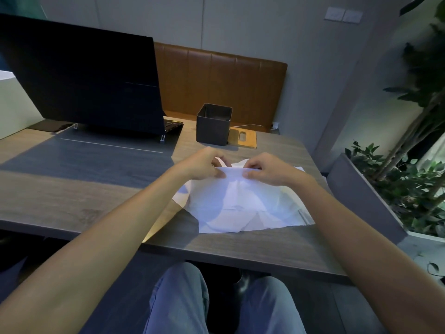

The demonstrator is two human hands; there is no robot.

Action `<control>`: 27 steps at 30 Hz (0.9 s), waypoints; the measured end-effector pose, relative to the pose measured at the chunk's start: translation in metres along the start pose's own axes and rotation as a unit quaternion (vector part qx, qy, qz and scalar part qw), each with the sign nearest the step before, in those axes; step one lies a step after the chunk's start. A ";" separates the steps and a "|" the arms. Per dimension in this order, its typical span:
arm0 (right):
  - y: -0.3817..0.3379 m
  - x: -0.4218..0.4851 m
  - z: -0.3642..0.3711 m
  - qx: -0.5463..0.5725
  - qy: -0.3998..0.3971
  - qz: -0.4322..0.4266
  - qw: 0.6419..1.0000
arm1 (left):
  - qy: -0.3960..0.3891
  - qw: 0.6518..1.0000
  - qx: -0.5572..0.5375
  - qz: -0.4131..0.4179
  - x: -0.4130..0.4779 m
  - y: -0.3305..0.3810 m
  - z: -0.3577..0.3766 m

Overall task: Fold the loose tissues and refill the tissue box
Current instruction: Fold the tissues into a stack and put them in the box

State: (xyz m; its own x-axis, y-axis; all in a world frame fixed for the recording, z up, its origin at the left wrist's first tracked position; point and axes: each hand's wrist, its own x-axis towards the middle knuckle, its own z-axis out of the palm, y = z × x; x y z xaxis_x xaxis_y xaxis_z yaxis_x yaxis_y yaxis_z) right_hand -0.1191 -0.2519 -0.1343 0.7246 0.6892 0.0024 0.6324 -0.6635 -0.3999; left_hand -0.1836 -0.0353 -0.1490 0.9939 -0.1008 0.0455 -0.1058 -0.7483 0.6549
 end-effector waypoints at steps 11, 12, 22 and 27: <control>0.003 -0.004 -0.020 0.038 -0.008 0.020 0.999 | -0.026 0.999 0.013 -0.021 0.001 -0.008 -0.020; 0.002 -0.006 -0.022 0.042 -0.008 0.019 0.999 | -0.029 0.999 0.008 -0.023 0.001 -0.006 -0.021; 0.000 -0.011 -0.035 0.047 -0.018 0.005 0.999 | -0.039 0.999 -0.009 -0.028 -0.006 0.006 -0.035; 0.002 -0.011 -0.041 0.044 -0.015 0.007 0.999 | -0.043 0.998 -0.011 -0.037 -0.010 0.007 -0.043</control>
State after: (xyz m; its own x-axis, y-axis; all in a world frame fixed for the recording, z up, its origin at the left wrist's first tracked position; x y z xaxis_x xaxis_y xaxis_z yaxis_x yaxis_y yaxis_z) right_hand -0.1147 -0.2723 -0.0975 0.7236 0.6895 -0.0316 0.5944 -0.6458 -0.4792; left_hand -0.1930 -0.0115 -0.1129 0.9924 -0.1023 -0.0679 -0.0306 -0.7418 0.6699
